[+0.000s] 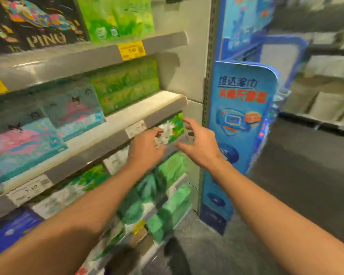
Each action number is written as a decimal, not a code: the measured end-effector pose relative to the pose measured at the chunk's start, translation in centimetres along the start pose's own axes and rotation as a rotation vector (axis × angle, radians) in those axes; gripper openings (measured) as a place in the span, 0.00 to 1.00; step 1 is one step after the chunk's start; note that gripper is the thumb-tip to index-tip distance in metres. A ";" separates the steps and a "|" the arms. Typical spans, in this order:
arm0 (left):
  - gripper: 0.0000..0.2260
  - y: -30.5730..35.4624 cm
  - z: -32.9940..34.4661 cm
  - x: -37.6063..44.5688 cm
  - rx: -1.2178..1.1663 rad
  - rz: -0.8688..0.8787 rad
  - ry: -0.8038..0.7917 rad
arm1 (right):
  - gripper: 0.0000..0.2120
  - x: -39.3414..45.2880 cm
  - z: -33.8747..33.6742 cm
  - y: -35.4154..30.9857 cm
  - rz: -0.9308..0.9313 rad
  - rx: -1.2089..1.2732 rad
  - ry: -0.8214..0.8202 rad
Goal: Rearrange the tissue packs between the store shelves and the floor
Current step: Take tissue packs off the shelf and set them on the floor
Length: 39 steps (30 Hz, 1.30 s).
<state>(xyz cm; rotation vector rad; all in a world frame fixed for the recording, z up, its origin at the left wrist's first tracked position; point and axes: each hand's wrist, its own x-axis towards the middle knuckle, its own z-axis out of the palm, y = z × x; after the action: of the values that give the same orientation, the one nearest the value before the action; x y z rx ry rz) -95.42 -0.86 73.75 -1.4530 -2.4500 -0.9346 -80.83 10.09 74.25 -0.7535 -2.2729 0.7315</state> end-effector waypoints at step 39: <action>0.16 74.0 71.1 -63.6 0.089 0.794 -1.713 | 0.28 -91.4 -37.0 61.9 1.811 0.106 0.498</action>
<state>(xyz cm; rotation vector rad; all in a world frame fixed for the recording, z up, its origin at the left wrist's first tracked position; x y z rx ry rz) 12.48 17.89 22.97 -3.5196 -1.6896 1.0222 23.24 2.48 22.69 -2.5161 -0.5867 1.0971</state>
